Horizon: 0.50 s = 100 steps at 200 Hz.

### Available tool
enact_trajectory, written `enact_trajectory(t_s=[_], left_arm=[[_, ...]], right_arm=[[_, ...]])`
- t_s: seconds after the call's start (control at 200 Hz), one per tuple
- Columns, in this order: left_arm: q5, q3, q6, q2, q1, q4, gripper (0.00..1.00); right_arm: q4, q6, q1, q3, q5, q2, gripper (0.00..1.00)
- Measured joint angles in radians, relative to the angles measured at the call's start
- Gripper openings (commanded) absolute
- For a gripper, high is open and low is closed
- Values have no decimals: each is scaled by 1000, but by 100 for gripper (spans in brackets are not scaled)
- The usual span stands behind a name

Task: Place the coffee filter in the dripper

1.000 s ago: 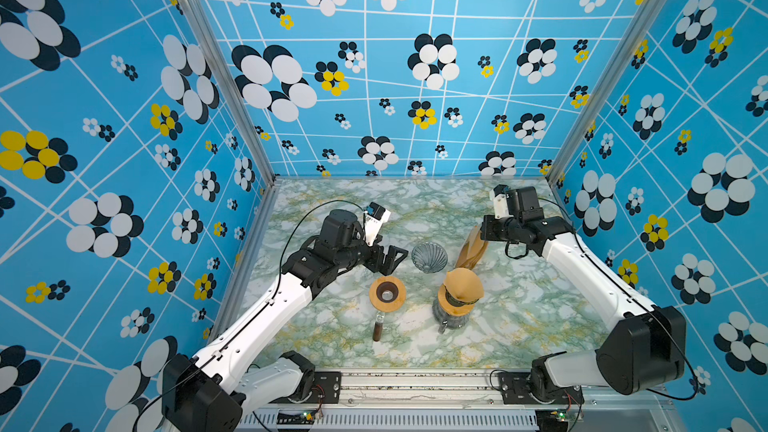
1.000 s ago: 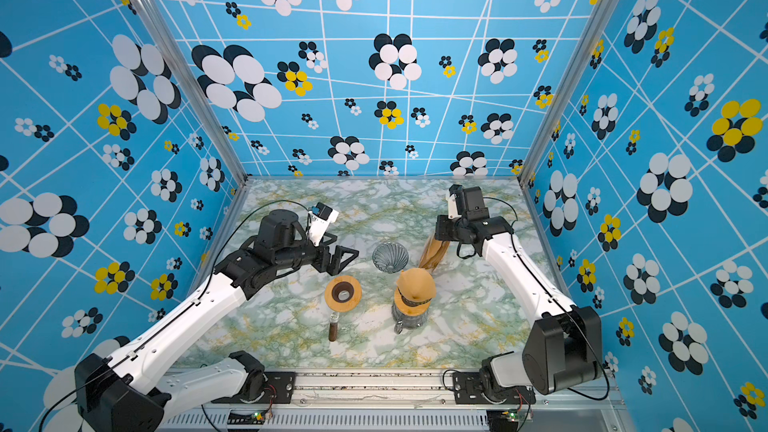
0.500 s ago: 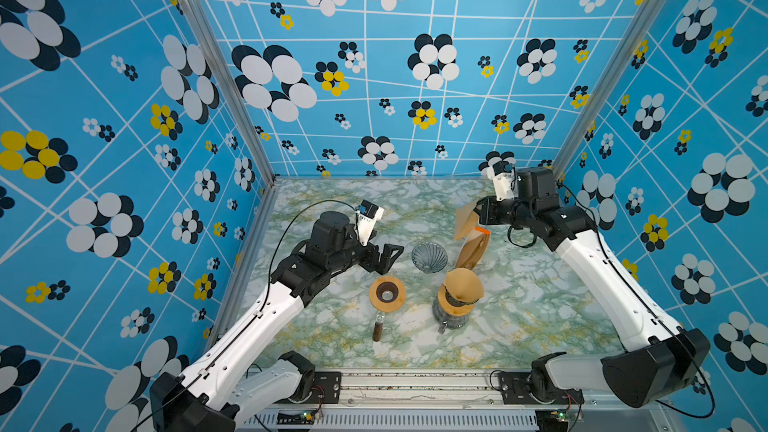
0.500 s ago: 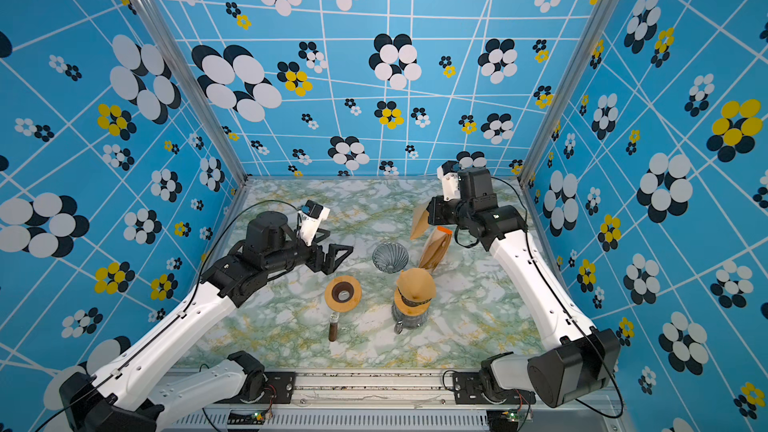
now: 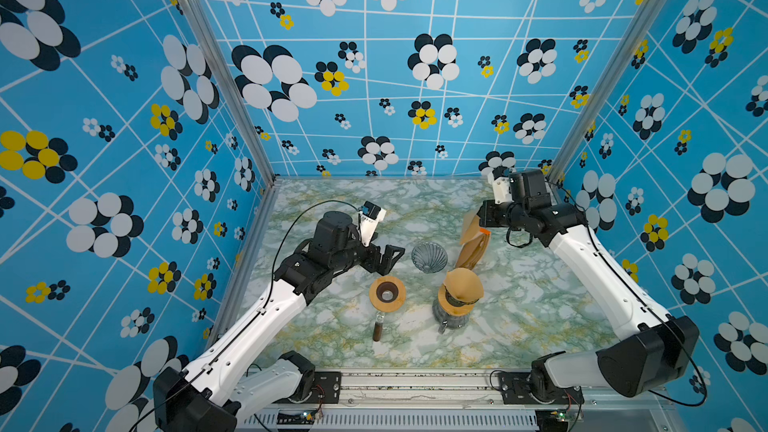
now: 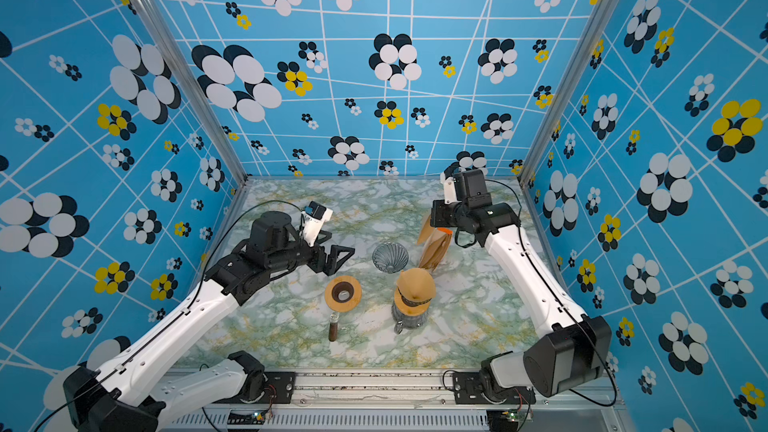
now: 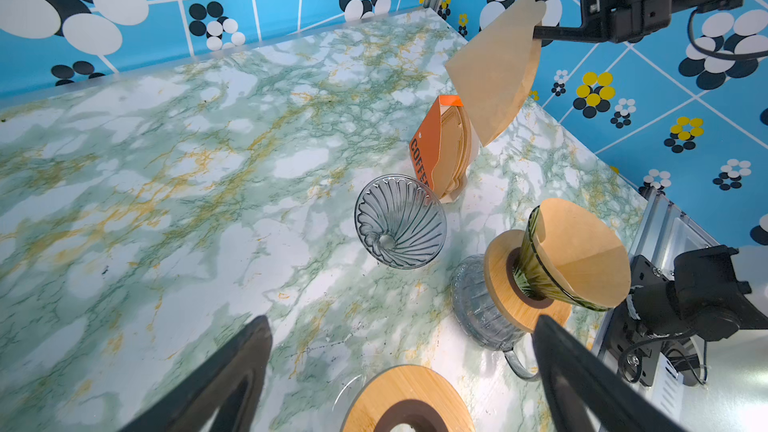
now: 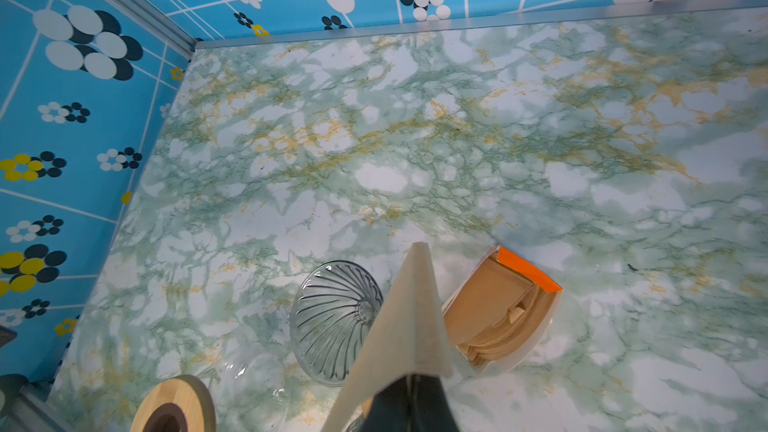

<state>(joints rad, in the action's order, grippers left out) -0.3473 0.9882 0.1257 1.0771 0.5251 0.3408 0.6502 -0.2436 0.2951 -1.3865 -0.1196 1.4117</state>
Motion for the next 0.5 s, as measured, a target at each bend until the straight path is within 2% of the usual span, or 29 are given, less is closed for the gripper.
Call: enact_trajectory(t_s=[0.31, 0.5], left_arm=[[0, 0, 0, 12, 1, 11, 99], [0, 0, 1, 21, 1, 15, 99]], right_arm=[[0, -10, -30, 40, 45, 105, 0], [-3, -31, -30, 72, 62, 121, 0]])
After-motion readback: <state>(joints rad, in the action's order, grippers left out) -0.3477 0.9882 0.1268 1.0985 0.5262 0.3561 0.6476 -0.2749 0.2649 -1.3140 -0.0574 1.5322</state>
